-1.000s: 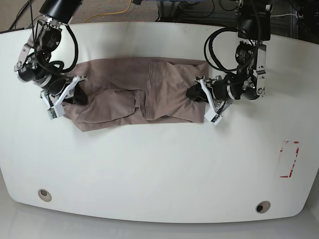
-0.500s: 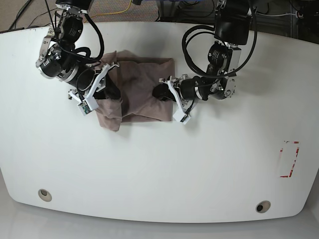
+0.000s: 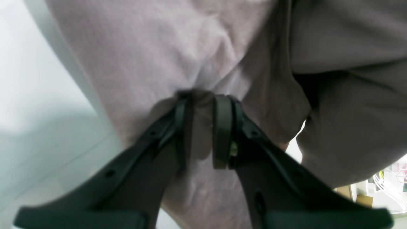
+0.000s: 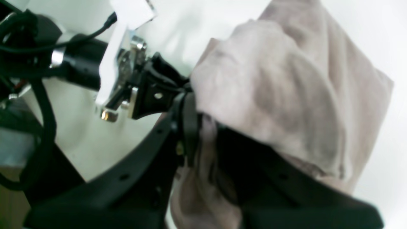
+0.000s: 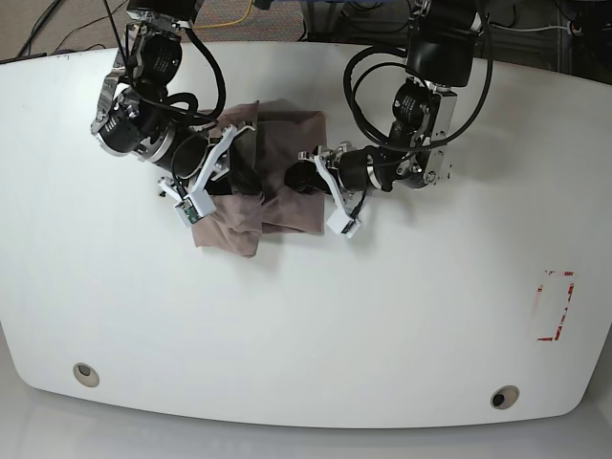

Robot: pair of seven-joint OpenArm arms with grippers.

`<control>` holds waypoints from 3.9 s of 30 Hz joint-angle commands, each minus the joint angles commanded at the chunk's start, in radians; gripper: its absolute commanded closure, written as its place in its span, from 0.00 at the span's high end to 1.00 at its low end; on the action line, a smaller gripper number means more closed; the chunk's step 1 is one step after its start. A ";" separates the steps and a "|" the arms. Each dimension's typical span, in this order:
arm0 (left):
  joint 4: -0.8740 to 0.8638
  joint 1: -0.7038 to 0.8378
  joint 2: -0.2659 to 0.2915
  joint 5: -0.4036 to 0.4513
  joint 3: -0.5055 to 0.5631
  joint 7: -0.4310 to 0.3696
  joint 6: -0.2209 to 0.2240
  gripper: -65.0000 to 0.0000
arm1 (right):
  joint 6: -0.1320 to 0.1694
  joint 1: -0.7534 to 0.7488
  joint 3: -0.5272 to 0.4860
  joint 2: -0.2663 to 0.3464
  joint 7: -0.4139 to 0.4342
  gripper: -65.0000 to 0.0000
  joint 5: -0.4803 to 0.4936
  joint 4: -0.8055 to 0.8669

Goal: Layout the t-shirt on the table in an organized manner, then fold the t-shirt properly
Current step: 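Fold both ends of the shirt inward toward each other with both grippers, then release the bundle with the left gripper and lift it away, then press and flatten the shirt bundle with the right gripper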

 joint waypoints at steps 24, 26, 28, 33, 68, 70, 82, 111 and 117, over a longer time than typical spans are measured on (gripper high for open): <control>0.110 0.000 -0.040 -0.189 -0.002 0.000 -0.003 0.17 | 0.000 -0.006 -0.097 0.052 0.026 1.00 0.015 0.006; 0.144 0.000 -0.052 -0.239 -0.002 0.000 -0.003 0.17 | 0.000 -0.006 -0.095 0.071 0.026 1.00 0.043 0.006; 0.180 0.000 -0.078 -0.293 -0.003 0.000 -0.003 0.17 | 0.000 -0.008 -0.095 0.094 0.026 1.00 0.072 0.006; 0.229 0.000 -0.120 -0.410 -0.025 -0.002 -0.003 0.17 | 0.000 -0.017 -0.092 0.138 0.026 0.99 0.091 0.002; 0.373 0.130 -0.519 -0.796 -0.445 0.003 -0.052 0.36 | 0.000 -0.052 -0.212 0.100 0.031 0.87 0.094 -0.170; 0.374 0.146 -0.526 -0.796 -0.466 0.003 -0.054 0.36 | 0.000 -0.052 -0.256 0.077 0.025 0.87 0.094 -0.166; 0.416 0.189 -0.526 -0.793 -0.499 0.003 -0.054 0.36 | 0.000 -0.028 -0.394 0.014 -0.012 0.87 0.094 -0.107; 0.420 0.216 -0.548 -0.789 -0.494 0.003 -0.054 0.36 | 0.000 0.123 -0.166 0.080 -0.009 0.87 0.092 -0.258; 0.422 0.230 -0.552 -0.790 -0.497 0.003 -0.054 0.36 | 0.000 0.215 -0.166 0.002 -0.009 0.87 0.087 -0.381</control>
